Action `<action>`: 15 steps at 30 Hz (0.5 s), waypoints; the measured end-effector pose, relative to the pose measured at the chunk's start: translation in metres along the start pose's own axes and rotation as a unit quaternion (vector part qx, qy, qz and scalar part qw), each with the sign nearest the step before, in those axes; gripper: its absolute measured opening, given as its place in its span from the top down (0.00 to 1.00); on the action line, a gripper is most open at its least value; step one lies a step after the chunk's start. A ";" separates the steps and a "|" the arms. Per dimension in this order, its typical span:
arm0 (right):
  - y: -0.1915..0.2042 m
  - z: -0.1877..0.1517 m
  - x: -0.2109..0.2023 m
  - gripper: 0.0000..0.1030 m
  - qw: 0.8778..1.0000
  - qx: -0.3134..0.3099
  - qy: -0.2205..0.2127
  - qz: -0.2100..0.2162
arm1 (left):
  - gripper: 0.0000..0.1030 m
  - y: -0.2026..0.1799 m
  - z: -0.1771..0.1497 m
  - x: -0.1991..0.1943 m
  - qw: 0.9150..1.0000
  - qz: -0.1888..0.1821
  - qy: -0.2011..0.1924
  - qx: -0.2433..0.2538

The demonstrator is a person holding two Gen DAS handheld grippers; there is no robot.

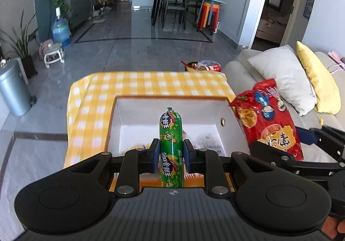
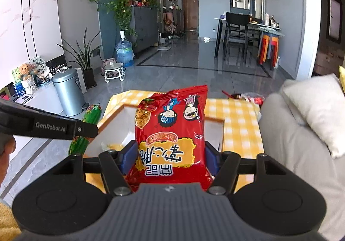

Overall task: Organize snacks
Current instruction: 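Lift both snacks over the orange box and open both tools to drop them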

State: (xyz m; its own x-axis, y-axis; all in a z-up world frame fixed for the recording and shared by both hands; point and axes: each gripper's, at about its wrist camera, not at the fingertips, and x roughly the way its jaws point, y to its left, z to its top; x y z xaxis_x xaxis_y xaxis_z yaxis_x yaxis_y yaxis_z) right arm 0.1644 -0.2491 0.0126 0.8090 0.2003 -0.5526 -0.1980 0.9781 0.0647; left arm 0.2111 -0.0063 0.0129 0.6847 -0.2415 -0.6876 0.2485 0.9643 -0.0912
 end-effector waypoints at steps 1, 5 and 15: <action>0.000 0.005 0.006 0.40 1.000 -0.003 0.001 0.000 | 0.76 0.000 0.004 0.005 1.000 0.002 0.000 0.003; -0.001 0.022 0.038 0.40 1.000 -0.010 0.013 0.002 | 0.76 0.004 0.019 0.028 1.000 0.010 0.010 0.013; 0.003 0.022 0.122 0.40 0.997 -0.039 0.065 0.014 | 0.76 0.017 0.027 0.091 0.997 0.029 0.068 0.036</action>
State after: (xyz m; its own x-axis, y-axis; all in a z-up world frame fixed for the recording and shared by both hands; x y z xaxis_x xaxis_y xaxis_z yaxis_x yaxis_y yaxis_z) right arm 0.2750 -0.2206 -0.0368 0.7246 0.2142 -0.6551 -0.2664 0.9636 0.0204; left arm 0.2965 -0.0145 -0.0321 0.6019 -0.1644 -0.7815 0.2635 0.9647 0.0001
